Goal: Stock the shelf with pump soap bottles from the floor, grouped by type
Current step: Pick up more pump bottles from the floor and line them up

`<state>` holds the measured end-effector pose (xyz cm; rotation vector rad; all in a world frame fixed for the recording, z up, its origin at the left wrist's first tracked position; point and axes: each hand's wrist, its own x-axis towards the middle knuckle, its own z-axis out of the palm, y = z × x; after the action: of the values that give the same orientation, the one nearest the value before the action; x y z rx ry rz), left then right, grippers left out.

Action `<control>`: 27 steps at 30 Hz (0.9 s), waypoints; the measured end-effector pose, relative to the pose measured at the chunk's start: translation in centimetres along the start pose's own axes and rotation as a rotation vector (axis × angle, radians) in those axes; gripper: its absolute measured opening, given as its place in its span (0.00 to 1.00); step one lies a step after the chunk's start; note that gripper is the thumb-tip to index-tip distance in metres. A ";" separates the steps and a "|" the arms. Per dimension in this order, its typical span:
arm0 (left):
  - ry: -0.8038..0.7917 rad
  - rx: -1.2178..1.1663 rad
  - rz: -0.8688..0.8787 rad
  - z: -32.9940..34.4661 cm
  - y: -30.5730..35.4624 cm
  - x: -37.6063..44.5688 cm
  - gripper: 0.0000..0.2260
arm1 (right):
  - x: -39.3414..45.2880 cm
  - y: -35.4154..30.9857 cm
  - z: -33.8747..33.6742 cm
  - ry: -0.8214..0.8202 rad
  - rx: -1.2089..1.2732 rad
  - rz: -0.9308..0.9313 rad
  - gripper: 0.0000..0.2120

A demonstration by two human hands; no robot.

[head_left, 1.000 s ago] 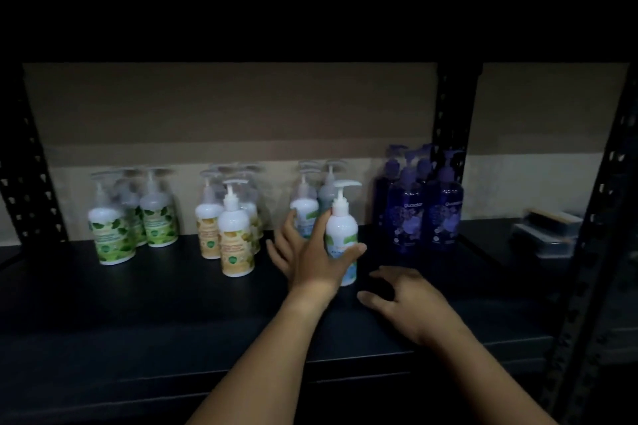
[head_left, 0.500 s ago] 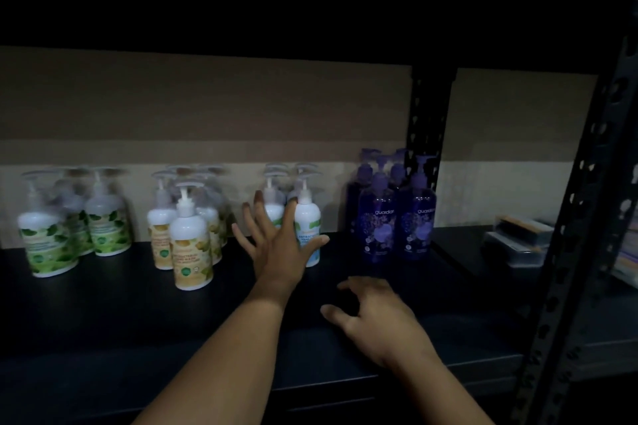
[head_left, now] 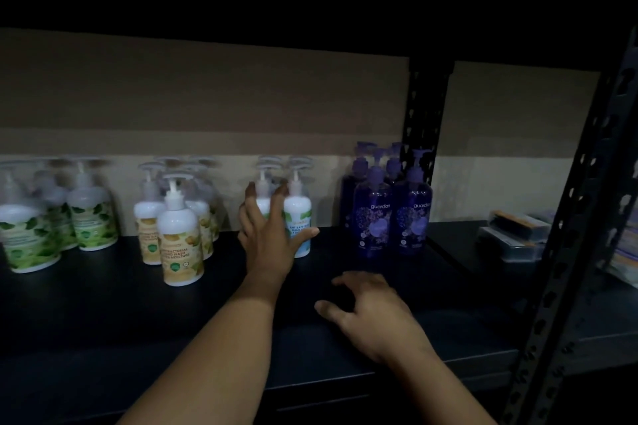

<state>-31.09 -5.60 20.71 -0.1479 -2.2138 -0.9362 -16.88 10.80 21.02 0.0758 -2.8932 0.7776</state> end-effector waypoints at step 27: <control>0.053 -0.274 0.037 -1.1 -0.1 -1.0 0.36 | 0.2 0.3 0.3 0.008 0.015 0.022 0.30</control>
<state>-29.76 -6.25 20.57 -0.2867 -2.0199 -1.2053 -17.19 10.92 20.63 0.0418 -2.8852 0.8020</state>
